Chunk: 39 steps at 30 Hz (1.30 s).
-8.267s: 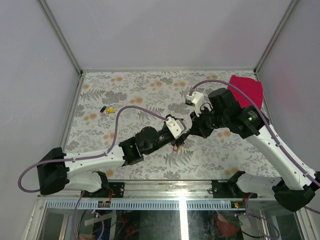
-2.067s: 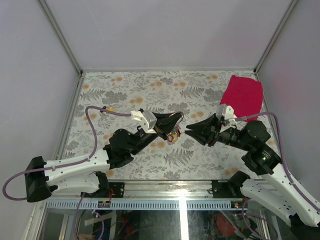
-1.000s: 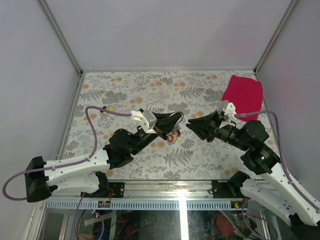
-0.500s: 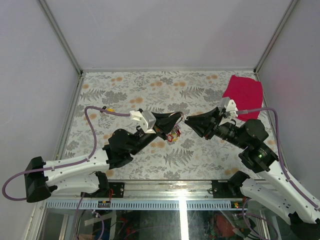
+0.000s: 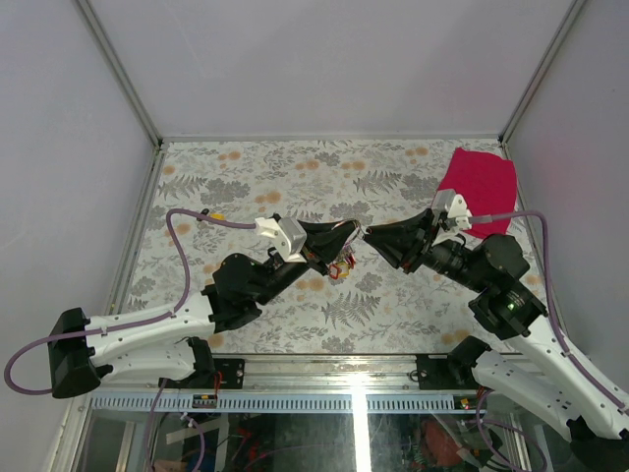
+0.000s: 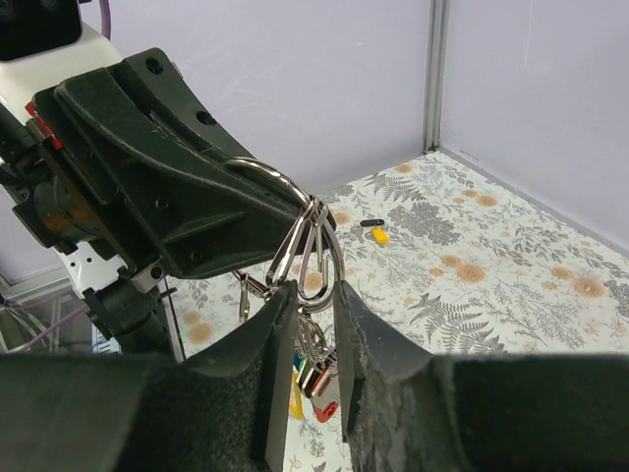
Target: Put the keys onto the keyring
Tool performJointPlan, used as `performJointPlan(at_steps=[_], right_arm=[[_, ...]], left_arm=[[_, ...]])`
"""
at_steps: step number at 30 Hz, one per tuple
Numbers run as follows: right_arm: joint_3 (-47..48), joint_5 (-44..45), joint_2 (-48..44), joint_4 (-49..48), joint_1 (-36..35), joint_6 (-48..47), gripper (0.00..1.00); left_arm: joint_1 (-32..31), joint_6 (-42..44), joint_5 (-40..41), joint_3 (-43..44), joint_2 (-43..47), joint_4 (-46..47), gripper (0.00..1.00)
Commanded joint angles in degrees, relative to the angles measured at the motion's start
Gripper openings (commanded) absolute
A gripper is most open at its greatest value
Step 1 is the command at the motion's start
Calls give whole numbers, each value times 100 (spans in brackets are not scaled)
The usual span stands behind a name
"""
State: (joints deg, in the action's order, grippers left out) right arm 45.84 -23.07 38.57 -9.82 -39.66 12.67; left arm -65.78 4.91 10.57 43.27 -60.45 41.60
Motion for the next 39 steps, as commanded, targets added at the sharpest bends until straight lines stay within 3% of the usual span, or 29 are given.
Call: performJointPlan(at_steps=[1,10,16,20,30,39], right_arm=[[217,65,19,-426,-24,86,26],[188,143,19,-517,-24,110,25],[171,212,20,-547,-23,131,43],[144,241,28,-562,-22,143,45],[153,144,124,-789,-24,300,27],[144,22,124,-868,-24,367,3]], left_arm=[[36,-28,100,84,81,486,0],[31,-33,73,100,55,466,0],[32,-33,73,102,77,466,0],[36,-22,69,102,84,469,0],[34,-19,42,91,76,471,0],[30,-47,48,53,94,473,0]])
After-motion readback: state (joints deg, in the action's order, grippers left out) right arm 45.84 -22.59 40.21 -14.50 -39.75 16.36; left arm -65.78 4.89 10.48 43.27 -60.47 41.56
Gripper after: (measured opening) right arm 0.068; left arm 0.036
